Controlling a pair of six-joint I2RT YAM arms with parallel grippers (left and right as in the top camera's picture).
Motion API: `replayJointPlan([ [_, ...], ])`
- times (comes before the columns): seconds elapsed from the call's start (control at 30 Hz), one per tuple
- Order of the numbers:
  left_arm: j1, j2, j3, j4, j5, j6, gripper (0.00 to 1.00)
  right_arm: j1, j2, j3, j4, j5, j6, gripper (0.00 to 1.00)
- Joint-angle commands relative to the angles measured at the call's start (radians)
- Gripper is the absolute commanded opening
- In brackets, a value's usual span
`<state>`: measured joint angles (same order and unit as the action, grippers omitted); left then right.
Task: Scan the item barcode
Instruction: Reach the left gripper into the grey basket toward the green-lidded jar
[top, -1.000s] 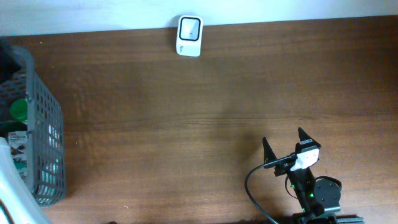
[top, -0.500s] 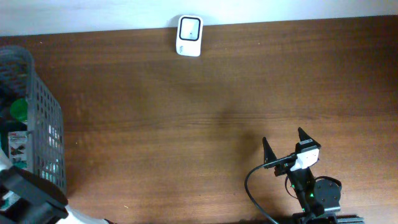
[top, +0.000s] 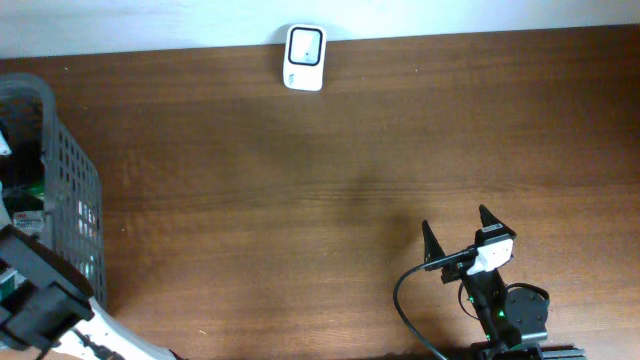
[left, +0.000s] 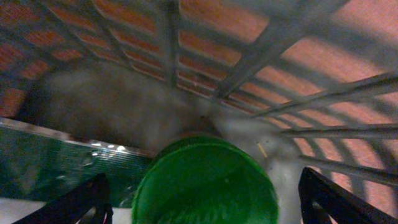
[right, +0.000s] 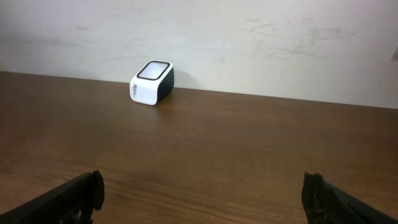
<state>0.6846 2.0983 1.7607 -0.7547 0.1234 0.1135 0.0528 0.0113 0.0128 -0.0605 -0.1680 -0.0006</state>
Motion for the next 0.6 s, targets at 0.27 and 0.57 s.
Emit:
replayJointPlan([
  [0.27,-0.002,0.048,0.016,0.039,0.031,-0.011,0.50,-0.008,-0.008,-0.007,-0.003,-0.012,0.001,0.98],
  [0.57,-0.001,-0.222,0.073,0.005,0.072,-0.091,0.40,-0.008,-0.008,-0.007,-0.003,-0.012,0.001,0.98],
])
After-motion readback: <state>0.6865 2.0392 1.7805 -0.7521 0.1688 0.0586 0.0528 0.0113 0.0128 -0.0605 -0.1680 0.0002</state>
